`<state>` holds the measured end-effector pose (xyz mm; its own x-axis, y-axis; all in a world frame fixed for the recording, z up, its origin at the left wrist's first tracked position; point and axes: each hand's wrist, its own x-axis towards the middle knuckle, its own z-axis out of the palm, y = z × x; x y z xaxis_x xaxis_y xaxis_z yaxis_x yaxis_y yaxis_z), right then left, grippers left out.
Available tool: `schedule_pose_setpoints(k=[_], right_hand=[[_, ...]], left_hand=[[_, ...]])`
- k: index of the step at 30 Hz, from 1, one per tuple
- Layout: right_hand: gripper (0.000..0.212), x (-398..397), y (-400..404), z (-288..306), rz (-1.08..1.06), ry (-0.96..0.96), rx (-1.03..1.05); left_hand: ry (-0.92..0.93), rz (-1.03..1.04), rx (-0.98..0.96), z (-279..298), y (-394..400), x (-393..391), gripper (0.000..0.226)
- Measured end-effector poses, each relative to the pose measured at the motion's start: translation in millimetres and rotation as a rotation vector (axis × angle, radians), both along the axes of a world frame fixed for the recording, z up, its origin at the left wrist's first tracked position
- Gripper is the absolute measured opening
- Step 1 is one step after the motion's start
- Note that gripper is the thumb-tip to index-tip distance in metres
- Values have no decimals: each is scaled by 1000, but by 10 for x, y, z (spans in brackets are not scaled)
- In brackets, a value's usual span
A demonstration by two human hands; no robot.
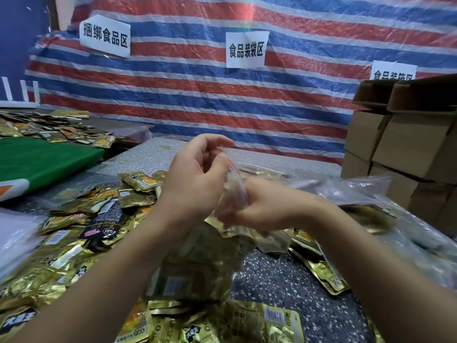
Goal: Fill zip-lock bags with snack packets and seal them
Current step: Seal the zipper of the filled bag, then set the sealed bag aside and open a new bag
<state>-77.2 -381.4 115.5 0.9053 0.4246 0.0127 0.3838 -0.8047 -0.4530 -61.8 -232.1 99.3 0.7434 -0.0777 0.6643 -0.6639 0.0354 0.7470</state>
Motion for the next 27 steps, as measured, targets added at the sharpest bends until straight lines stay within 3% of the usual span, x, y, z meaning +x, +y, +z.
schedule_pose_setpoints(k=[1,4,5,9,12,16,18,20,22,24,27], right_hand=[[13,40,-23,-37,-23,37,68],[21,163,-116,-54,-127,113,198],[21,203,-175,-32,-158,127,240],[22,341,-484,151,-329,134,536],[22,535,-663,305,-446,87,1021],[20,885,-941,270,-644,31,1592],[23,979,-1025,46,-719,112,1635],[29,1013,-1056,-256,-838,206,1542],[36,1037,-1094,-501,-910,235,1526],[30,1032,-1093,-609,-927,231,1545],[25,990,-1046,-614,-946,278,1410]], left_hand=[[27,-11,11,-7,-5,2,10],[169,-52,66,-42,17,83,58],[206,-46,96,-61,22,123,63],[227,137,373,-213,52,349,46],[162,293,584,-338,109,500,29],[161,427,959,-436,187,587,42],[164,455,1159,-480,212,586,45],[179,481,1305,-517,236,586,49],[215,509,1400,-536,255,596,55],[249,534,1470,-542,282,607,57],[315,547,1546,-539,335,628,61]])
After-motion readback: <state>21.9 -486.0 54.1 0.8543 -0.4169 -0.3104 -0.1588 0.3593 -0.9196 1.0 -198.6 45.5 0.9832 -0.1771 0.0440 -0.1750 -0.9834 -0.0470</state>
